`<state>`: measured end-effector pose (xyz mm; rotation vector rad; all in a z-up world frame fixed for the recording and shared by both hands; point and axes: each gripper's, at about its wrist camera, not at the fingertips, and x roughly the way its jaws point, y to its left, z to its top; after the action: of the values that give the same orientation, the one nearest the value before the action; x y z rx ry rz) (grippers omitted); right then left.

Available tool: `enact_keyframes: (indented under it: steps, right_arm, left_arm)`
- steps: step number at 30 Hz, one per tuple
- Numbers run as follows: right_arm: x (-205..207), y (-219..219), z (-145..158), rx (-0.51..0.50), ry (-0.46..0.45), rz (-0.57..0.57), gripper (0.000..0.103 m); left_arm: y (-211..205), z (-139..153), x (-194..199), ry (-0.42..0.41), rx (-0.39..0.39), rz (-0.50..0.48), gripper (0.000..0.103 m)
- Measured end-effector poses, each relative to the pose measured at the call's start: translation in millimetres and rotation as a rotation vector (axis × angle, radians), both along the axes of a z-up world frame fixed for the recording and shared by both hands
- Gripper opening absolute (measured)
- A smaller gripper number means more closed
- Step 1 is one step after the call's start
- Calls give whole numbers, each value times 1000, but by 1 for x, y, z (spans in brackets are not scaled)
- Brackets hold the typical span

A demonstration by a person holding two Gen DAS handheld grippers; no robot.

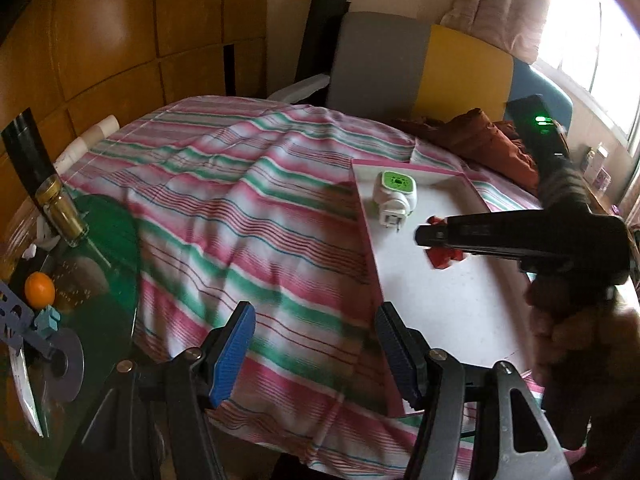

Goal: Organize rigid objects
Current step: 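Carry the red block to the tray beside the plug device and release it, then move both grippers back toward the toy cluster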

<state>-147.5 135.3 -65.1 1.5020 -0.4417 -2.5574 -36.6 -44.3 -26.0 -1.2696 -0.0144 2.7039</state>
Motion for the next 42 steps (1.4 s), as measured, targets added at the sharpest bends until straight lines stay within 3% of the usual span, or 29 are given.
enact_keyframes:
  steps: [6,15,28,42]
  right_arm:
    - [-3,-19,-7,92,5,23,20]
    - [34,-30,35,290,177,31,45]
    - [87,-22,80,413,298,-82,47]
    - [117,-10,107,424,371,-135,51]
  left_arm:
    - [-4,-4,1,-9,-4,15,63]
    - [-7,0,4,7,1,29,63]
    - [-1,4,10,17,-13,13,63]
    - [17,12,19,31,-38,-28,63]
